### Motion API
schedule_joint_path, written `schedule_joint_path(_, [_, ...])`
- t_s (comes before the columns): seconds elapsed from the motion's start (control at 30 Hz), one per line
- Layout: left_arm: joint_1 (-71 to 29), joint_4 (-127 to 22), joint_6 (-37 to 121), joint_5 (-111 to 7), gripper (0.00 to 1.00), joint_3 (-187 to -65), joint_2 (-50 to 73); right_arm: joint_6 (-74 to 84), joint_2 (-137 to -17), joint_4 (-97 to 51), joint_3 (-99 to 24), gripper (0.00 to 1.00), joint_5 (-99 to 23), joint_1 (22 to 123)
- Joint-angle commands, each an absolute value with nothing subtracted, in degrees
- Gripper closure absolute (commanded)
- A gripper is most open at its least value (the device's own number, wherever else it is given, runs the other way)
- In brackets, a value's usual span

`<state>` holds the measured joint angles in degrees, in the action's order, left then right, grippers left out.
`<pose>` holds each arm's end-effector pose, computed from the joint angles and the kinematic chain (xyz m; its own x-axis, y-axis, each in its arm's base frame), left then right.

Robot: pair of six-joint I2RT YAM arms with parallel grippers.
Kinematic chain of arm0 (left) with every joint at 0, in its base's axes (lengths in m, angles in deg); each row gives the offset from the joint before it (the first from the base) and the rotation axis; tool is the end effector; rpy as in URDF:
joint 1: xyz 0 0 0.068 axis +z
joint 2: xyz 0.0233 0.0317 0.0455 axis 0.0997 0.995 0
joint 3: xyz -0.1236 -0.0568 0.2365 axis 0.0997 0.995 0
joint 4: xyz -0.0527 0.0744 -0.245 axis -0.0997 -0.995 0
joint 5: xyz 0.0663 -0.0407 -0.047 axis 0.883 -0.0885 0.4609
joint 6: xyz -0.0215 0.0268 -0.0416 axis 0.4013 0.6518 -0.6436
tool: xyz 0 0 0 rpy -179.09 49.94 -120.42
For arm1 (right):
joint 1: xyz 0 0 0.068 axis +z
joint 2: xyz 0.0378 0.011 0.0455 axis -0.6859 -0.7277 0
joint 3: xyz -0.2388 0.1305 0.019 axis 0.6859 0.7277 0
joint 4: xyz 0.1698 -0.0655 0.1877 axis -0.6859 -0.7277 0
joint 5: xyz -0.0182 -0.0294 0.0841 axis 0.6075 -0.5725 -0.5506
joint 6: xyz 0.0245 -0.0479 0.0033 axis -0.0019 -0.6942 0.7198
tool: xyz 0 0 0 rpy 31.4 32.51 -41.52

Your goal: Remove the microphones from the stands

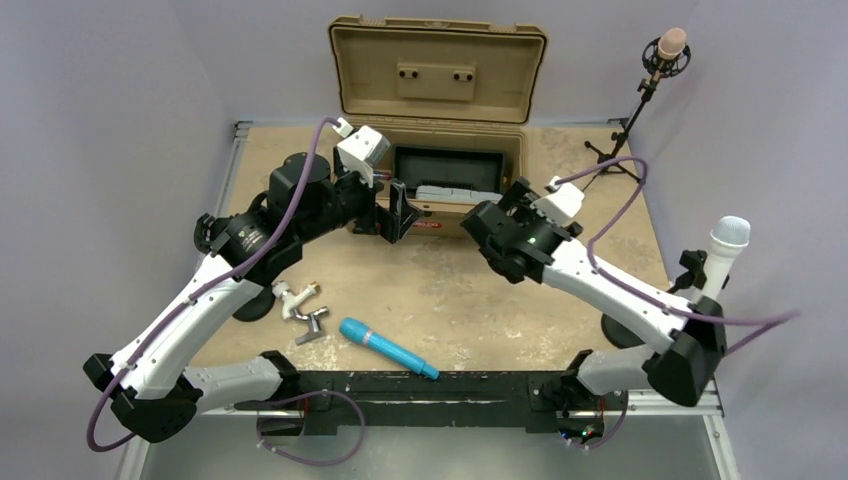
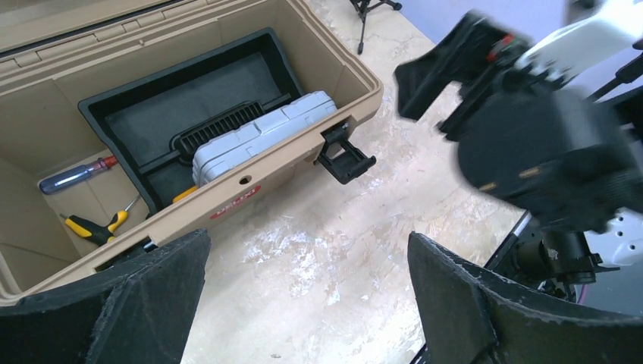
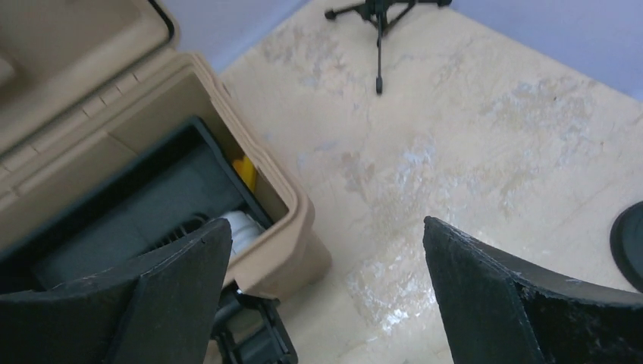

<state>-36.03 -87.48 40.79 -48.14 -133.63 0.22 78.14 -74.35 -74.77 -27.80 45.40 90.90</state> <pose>0.1678 -0.1538 0.4440 -0.3696 0.0305 -0.9287 0.6551 0.7173 -0.2372 0.1972 0.1648 0.3042 -0.0103 0.3461 -0.9381 0.6177 0.7400 0.2663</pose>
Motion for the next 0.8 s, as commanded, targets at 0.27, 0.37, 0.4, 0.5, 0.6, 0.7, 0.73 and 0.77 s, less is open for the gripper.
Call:
schedule_joint_path(0.27, [-36.6, -71.9, 39.5, -61.4, 0.0, -126.1, -0.5, 29.5, -55.8, -44.2, -34.6, 0.04, 45.8, 90.7])
schedule_joint_path(0.37, [-38.9, -60.1, 39.8, -65.3, 0.0, -118.1, 0.1, 16.5, -51.6, -32.8, -34.4, 0.04, 37.4, 90.7])
schedule_joint_path(0.4, [-40.2, -55.1, 39.8, -65.8, 0.0, -115.5, 1.1, 14.7, -50.3, -31.0, -35.1, 0.04, 34.2, 90.6])
schedule_joint_path(0.5, [-45.2, -41.4, 39.9, -64.8, 0.0, -111.1, 6.5, 13.0, -48.1, -29.2, -37.4, 0.01, 26.8, 90.7])
schedule_joint_path(0.6, [-49.4, -37.6, 39.1, -61.2, 0.01, -113.1, 14.0, 12.7, -48.6, -31.4, -39.9, 0.01, 23.3, 90.7])
schedule_joint_path(0.7, [-53.8, -32.3, 39.6, -57.9, 0.01, -115.5, 21.0, 12.5, -49.7, -35.6, -42.2, 0.01, 22.9, 90.6])
schedule_joint_path(0.73, [-55.3, -31.1, 40.0, -57.0, 0.01, -116.8, 23.4, 11.7, -49.9, -36.7, -42.7, 0.01, 23.4, 90.7])
schedule_joint_path(0.77, [-56.7, -30.7, 40.2, -56.3, 0.01, -118.6, 25.7, 11.1, -49.9, -37.7, -43.1, 0.01, 24.3, 90.6])
